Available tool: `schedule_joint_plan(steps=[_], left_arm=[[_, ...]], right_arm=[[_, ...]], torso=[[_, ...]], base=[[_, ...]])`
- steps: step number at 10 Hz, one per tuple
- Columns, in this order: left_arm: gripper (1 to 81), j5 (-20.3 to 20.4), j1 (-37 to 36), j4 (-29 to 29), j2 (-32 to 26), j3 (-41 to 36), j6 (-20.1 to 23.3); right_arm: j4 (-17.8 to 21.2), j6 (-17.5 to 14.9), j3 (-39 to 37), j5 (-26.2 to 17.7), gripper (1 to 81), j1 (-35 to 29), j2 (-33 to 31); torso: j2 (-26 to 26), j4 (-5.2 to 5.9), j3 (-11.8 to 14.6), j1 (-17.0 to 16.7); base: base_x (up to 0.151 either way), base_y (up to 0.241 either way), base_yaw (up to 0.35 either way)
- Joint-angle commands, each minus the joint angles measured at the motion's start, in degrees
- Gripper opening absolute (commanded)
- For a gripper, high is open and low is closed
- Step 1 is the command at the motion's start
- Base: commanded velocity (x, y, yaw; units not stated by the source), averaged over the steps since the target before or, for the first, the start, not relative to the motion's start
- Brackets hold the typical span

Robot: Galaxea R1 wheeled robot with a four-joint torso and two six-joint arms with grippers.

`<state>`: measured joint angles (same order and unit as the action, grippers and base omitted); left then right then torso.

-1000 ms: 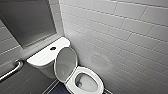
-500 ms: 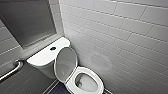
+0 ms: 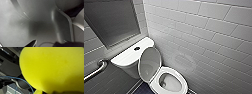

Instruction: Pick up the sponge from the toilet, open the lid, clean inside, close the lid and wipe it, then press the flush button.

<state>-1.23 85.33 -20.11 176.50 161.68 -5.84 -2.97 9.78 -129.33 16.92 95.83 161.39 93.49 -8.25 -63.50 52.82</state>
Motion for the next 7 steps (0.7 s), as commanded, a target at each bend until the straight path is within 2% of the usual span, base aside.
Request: schedule_joint_plan(steps=[1, 2, 3, 4, 6, 7], left_arm=[[81.1, -4.5, 0.3, 0.3, 0.3, -0.1, 0.4], [81.1, -4.5, 0.1, 0.3, 0.4, -0.1, 0.5], [81.1, -4.5, -0.1, 0.3, 0.4, -0.2, 0.6], [81.1, -4.5, -0.3, 0.3, 0.4, -0.4, 0.7], [81.1, -4.5, -0.4, 0.3, 0.4, -0.6, 0.7], [81.1, -4.4, -0.4, 0.3, 0.2, -0.6, 0.7]], right_arm=[[-0.7, 0.3, -7.3, -6.6, 1.0, 0.5, 3.6], [-0.5, 0.4, -9.1, -7.3, 1.0, 0.2, 4.3], [-0.5, 0.4, -9.7, -7.3, 1.0, 0.1, 4.5], [-0.5, 0.4, -9.8, -7.3, 1.0, 0.0, 4.4], [-0.5, 0.4, -9.7, -7.3, 1.0, -0.4, 4.4], [-0.5, 0.4, -9.7, -7.3, 1.0, -0.6, 4.3]], torso=[[0.0, 0.00, 0.0, 0.0], [5.7, 0.00, 0.0, 3.7], [5.8, 0.00, 0.0, 3.7], [11.9, 0.00, 0.0, 7.6], [3.8, 0.00, 0.0, 2.3], [5.7, 0.00, 0.0, 3.4]], base=[[0.000, 0.000, 0.000], [0.000, 0.000, 0.000], [0.000, 0.000, 0.000], [0.000, 0.000, 0.000], [0.000, 0.000, 0.000], [0.000, 0.000, 0.000]])
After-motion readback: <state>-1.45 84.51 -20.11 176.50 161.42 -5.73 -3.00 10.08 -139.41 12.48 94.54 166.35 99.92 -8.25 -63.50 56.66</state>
